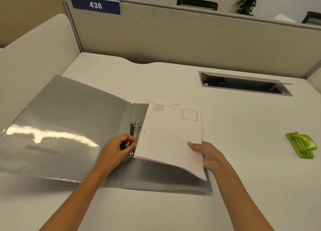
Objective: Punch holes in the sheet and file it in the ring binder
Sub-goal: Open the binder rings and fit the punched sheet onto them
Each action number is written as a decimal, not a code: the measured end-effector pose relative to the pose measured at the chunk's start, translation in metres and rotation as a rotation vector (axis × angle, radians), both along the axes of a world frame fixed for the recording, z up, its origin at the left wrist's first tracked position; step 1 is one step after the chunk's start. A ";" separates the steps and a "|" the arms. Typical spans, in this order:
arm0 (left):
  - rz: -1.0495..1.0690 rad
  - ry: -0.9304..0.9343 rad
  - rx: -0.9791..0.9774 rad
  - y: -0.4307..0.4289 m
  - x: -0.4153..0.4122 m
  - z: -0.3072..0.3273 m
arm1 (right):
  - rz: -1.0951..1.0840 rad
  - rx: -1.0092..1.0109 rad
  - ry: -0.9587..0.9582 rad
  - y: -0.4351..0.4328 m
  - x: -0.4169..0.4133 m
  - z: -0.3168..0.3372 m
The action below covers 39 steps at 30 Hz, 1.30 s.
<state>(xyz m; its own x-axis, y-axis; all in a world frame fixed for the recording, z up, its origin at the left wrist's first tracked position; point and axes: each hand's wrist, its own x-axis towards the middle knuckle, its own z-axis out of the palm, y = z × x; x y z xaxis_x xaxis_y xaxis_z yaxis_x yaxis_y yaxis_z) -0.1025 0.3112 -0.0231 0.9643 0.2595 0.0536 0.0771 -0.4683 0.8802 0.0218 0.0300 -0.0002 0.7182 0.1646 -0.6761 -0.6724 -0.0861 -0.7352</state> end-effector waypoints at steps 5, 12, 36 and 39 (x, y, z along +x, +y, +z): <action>0.002 0.079 -0.159 0.008 -0.003 0.011 | 0.016 0.002 -0.015 0.001 -0.001 0.002; 0.342 0.069 -0.368 0.013 0.001 0.029 | 0.029 -0.009 -0.038 0.001 -0.006 0.003; 0.553 0.293 -0.864 -0.010 0.054 0.043 | 0.187 -0.141 -0.264 0.019 -0.015 0.042; 0.575 0.285 -0.862 -0.010 0.054 0.039 | 0.191 -0.167 -0.286 0.022 -0.018 0.049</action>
<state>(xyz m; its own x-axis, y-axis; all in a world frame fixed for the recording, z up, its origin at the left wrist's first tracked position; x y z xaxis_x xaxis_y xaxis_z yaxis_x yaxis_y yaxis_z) -0.0481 0.3011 0.0162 0.6336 0.5211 -0.5719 0.3423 0.4741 0.8112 0.0041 0.0522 0.0486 0.8490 0.2180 -0.4814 -0.4022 -0.3243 -0.8562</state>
